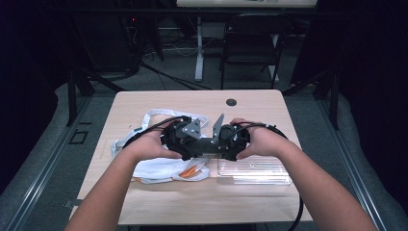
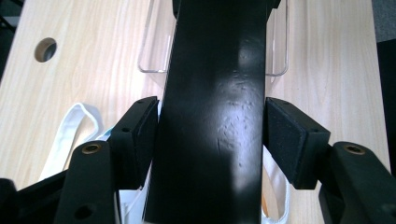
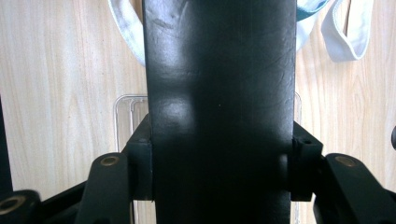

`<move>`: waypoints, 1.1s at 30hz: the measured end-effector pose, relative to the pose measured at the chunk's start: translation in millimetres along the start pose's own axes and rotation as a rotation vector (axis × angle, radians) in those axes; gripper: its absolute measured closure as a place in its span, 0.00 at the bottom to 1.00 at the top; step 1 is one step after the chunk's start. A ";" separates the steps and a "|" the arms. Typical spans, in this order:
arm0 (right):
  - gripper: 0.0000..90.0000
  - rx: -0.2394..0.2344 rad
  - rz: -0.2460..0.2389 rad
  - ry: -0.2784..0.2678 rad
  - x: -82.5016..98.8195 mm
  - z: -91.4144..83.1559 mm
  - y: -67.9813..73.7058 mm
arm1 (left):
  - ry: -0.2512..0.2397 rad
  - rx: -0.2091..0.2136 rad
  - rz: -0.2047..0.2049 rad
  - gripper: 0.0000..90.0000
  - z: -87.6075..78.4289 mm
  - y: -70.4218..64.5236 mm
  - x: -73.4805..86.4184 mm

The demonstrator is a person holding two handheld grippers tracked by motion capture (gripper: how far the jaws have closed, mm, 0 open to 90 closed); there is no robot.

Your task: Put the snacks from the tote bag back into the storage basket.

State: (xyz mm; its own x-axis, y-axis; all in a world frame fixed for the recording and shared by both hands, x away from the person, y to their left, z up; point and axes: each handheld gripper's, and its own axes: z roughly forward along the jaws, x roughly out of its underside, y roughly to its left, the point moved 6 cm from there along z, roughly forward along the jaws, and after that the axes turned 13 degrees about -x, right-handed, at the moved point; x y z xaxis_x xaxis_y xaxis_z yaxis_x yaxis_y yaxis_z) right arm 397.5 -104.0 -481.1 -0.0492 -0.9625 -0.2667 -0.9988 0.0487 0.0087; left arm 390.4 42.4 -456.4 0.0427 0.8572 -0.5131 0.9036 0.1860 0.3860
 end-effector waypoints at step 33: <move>0.47 0.003 0.009 0.013 15.1 -6.1 -8.8 | 0.065 -0.082 -0.134 0.43 -20.9 12.5 60.5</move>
State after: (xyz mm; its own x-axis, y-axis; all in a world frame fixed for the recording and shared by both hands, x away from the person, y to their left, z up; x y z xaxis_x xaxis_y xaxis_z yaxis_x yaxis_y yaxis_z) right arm 405.5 -120.6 -479.4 -0.0583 -0.9655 -0.2536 -0.9983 0.0581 0.0085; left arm 395.3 106.6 -466.6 -0.1058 0.8510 -0.5145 0.8612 0.3371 0.3804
